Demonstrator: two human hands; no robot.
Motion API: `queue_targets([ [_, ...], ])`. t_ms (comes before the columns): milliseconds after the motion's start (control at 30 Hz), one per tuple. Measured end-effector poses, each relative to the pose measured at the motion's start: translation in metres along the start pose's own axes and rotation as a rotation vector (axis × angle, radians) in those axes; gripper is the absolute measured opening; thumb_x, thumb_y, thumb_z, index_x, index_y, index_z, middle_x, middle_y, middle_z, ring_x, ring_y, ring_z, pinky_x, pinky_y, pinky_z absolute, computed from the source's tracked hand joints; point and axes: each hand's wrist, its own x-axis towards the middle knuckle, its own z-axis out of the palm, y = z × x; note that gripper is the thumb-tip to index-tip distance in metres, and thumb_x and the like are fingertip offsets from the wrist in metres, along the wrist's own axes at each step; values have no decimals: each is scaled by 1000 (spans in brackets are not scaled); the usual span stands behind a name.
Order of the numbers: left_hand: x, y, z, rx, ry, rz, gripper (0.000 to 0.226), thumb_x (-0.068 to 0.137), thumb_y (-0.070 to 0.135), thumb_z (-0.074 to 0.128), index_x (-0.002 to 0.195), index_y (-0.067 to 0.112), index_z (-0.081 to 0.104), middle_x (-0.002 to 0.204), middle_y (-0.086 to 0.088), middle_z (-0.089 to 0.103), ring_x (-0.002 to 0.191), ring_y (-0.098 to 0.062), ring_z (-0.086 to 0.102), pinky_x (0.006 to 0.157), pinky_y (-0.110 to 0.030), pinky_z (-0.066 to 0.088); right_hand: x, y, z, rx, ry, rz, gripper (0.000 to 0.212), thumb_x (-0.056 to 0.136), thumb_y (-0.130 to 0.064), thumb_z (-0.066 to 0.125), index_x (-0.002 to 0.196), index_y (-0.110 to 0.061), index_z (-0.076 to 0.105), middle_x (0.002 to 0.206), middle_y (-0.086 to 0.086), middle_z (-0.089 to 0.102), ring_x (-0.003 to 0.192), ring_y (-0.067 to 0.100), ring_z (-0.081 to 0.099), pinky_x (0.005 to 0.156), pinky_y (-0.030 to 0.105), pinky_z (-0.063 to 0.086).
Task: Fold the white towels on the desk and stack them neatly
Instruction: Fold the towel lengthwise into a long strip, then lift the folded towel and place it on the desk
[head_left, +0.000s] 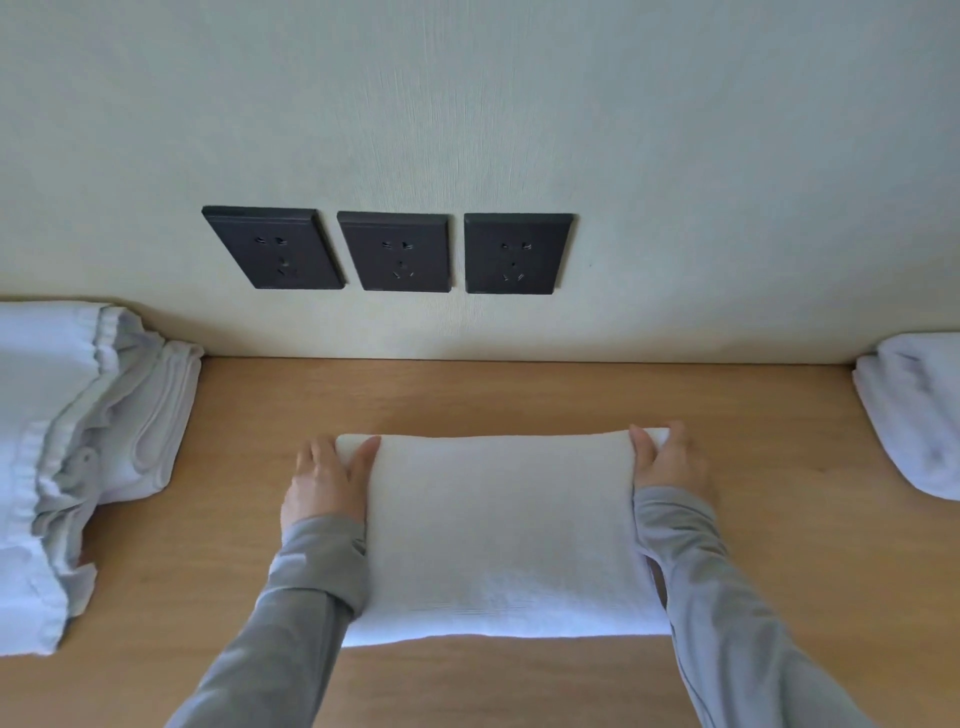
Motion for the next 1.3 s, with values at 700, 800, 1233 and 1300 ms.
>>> queue_targets([
  [700,-90,17,29,473,-162,764,62,92,49,13,147,22,21,155,3,17,142,-23,17,111,-42,11,-98,-10,0,-467,-168,-859,57,94,-39,22,143,-13,36,151,0,33,139,20,29,109,46,15],
  [800,-66,-21,4,451,-110,675,75,83,65,-11,148,29,-3,155,13,-6,144,-11,-4,117,-36,1,-82,22,-19,-484,-147,-782,63,96,-46,8,148,-12,18,156,0,15,144,20,15,114,42,8],
  [1233,-52,-36,-2,472,-165,603,84,62,65,-40,138,29,-32,148,13,-32,136,-7,-30,116,-40,-10,-75,33,-15,-460,-227,-679,62,95,-48,5,145,-17,-14,155,-2,-16,140,10,-21,117,32,-10],
  [1300,-58,-30,-9,514,-133,616,90,61,63,-42,141,25,-28,149,8,-30,139,-11,-26,116,-40,-10,-81,27,-25,-329,-272,-656,63,99,-41,24,148,-13,-5,157,0,-9,142,10,-15,117,30,-9],
])
